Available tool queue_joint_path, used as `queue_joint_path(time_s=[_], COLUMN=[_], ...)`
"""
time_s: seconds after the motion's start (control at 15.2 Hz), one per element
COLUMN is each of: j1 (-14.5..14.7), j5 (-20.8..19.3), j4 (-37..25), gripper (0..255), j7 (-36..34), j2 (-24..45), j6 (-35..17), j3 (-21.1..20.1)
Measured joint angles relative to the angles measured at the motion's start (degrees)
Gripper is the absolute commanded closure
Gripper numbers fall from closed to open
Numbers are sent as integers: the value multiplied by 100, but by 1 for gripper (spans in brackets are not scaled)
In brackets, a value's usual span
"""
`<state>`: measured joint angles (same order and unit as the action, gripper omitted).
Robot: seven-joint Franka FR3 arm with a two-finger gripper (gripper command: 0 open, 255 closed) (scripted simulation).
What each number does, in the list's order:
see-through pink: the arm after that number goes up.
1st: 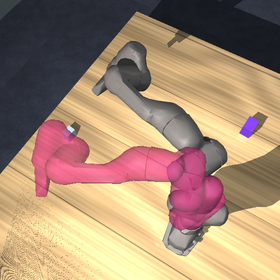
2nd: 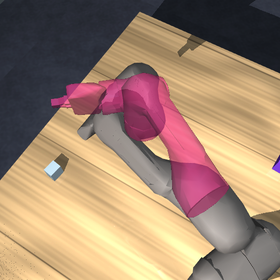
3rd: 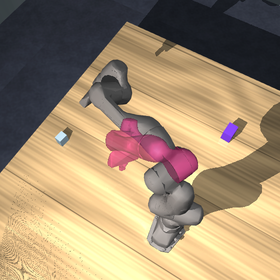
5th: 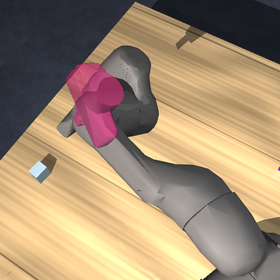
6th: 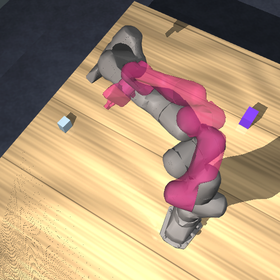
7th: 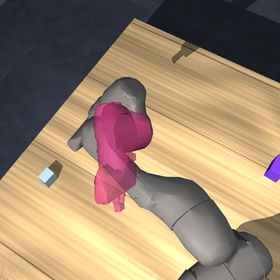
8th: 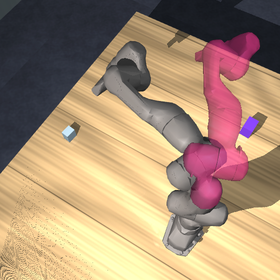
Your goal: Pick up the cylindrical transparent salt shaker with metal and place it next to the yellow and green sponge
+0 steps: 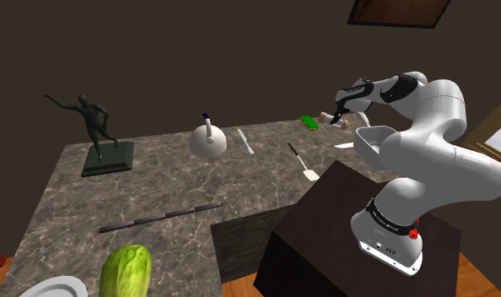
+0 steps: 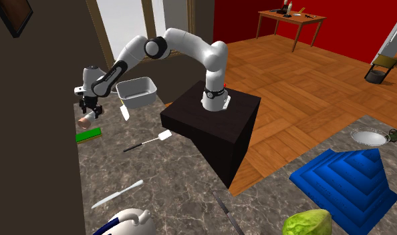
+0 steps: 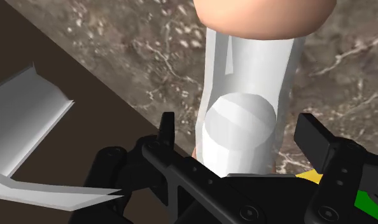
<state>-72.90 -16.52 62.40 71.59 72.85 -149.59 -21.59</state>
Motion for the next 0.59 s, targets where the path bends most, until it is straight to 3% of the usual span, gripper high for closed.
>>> queue_joint_path(time_s=[0.2,0.59], j1=[0,-305], j5=[0,1], j4=[0,1091], gripper=[0,0], j7=[0,-95], j2=[0,-915], j6=[0,-134], j3=[0,-89])
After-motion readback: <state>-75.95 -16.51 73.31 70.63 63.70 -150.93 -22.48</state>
